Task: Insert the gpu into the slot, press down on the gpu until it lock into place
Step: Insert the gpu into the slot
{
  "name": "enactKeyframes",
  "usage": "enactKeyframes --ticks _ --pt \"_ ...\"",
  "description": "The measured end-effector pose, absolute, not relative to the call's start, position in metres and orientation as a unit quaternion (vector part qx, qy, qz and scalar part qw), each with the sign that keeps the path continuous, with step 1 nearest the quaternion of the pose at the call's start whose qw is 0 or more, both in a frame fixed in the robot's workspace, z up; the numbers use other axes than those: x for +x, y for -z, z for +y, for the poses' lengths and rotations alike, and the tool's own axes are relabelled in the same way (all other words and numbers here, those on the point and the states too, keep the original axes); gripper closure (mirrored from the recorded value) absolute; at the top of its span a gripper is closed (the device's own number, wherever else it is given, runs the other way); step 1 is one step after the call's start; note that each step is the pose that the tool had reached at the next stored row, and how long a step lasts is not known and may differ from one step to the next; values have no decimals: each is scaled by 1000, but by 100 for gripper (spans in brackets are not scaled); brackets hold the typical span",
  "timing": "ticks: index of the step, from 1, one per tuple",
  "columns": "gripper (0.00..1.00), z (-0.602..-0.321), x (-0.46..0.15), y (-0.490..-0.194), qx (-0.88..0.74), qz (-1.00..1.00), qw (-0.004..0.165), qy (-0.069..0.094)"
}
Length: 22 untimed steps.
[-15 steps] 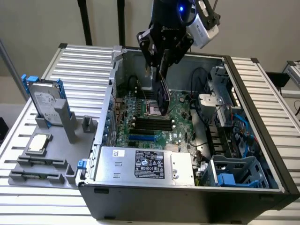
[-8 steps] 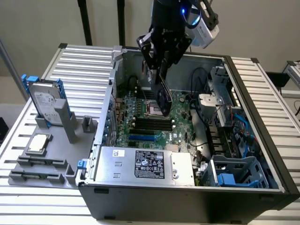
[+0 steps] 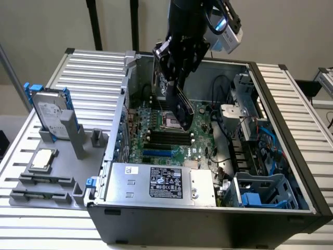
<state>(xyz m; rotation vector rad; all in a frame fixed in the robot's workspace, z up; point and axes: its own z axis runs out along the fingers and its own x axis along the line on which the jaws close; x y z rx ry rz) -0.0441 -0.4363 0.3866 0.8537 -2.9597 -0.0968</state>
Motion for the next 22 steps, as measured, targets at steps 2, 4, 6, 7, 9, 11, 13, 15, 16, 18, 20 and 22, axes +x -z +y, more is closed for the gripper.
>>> enactKeyframes --ticks 2,4,6,7,9,11,13,15,16,18,20,22 --pt "74 -436 -44 -386 295 -955 30 31" --pt "74 -436 -44 -384 312 -949 31 30" --pt "74 -436 -44 -383 329 -943 31 30" --pt "74 -436 -44 -382 338 -940 32 29" --pt "74 -436 -44 -381 355 -934 32 29" --pt "74 -436 -44 -379 371 -927 33 28" --pt "74 -436 -44 -377 389 -920 33 27" --pt "74 -436 -44 -375 405 -913 34 27" --pt "74 -436 -44 -375 413 -910 34 27" --pt "74 -436 -44 -373 430 -902 34 26" --pt "74 -436 -44 -371 446 -894 35 25" --pt "74 -436 -44 -369 463 -886 35 25"
